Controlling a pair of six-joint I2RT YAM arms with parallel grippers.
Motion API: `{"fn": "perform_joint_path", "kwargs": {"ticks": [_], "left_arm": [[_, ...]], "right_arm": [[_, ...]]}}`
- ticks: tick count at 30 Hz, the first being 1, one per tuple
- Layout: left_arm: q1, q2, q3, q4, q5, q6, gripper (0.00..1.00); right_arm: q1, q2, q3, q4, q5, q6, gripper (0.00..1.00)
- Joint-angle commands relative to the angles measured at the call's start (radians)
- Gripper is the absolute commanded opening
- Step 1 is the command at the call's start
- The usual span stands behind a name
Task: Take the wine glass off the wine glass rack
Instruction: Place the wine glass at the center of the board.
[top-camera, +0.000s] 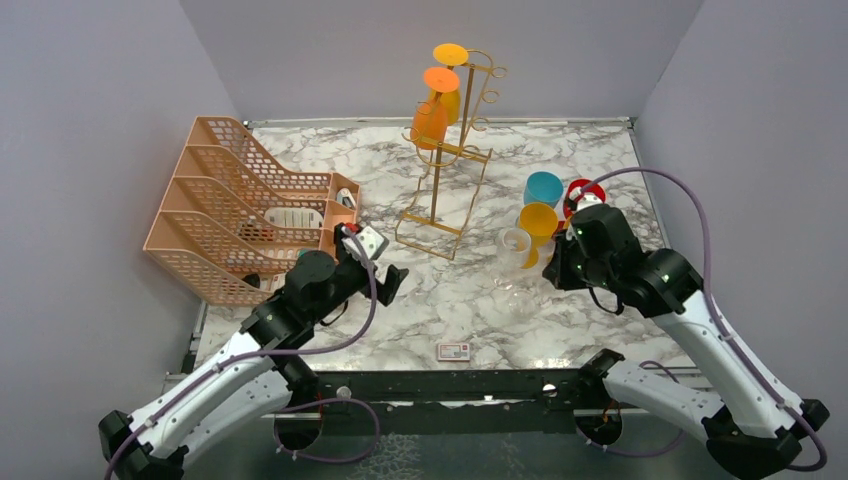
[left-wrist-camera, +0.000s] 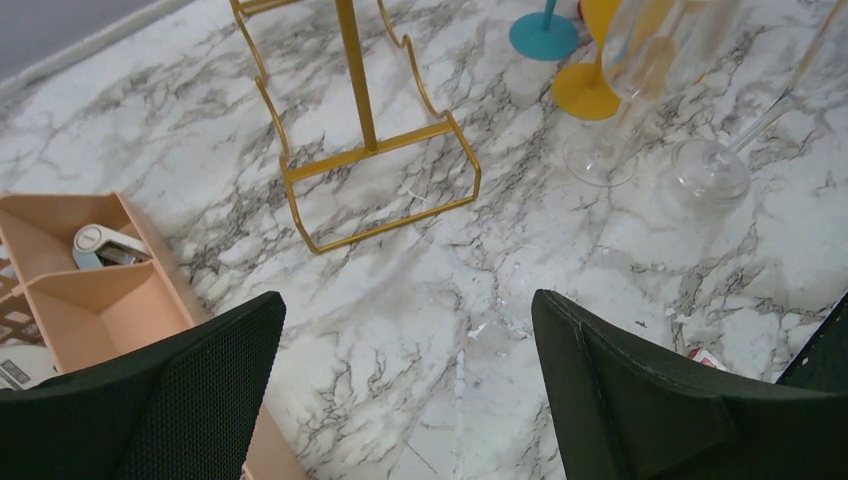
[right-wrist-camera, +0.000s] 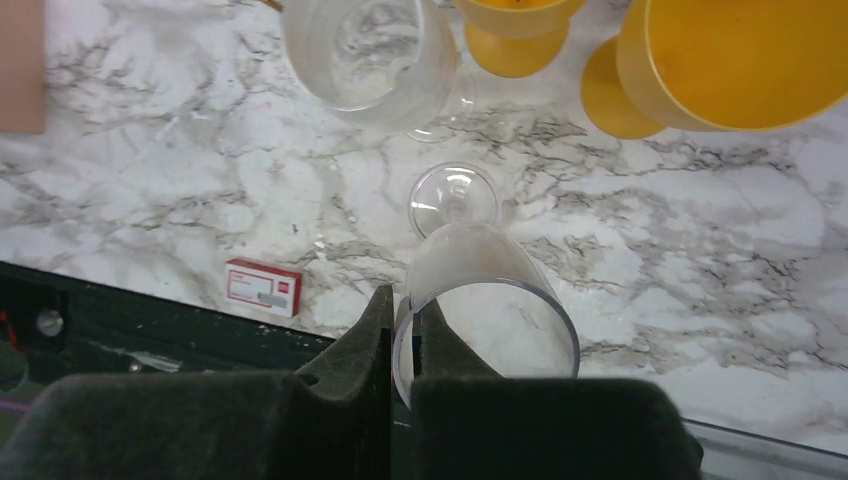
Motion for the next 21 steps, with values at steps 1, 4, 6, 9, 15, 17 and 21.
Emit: {"fn": "perform_joint_path", "kwargs": {"ticks": [1, 4, 6, 9, 15, 17, 21], "left_arm": [[0.051, 0.081, 0.051, -0.098, 0.044, -0.095, 0.99], [0.052, 0.058, 0.03, -0.084, 0.046, -0.104, 0.99], [0.053, 0.016, -0.004, -0.059, 0.04, -0.105, 0.99], [0.054, -0.059, -0.046, -0.034, 0.039, -0.089, 0.99], [0.054, -0.169, -0.098, -0.011, 0.032, -0.043, 0.99], [0.054, -0.172, -0.1, -0.012, 0.03, -0.04, 0.99], [0.054, -0.152, -0.097, -0.011, 0.032, -0.042, 0.99]], "right_arm": [[0.006, 0.027, -0.02, -0.005, 0.149, 0.026, 0.01], [0.005, 0.028, -0.033, 0.03, 0.14, 0.021, 0.01], [0.005, 0.045, -0.035, 0.041, 0.146, 0.028, 0.01], [0.006, 0.068, -0.041, 0.086, 0.139, 0.03, 0.01], [0.006, 0.124, -0.037, 0.131, 0.223, 0.009, 0.01], [0.004, 0.14, -0.038, 0.134, 0.233, 0.003, 0.01], [0.005, 0.154, -0.047, 0.142, 0.252, -0.003, 0.01]]}}
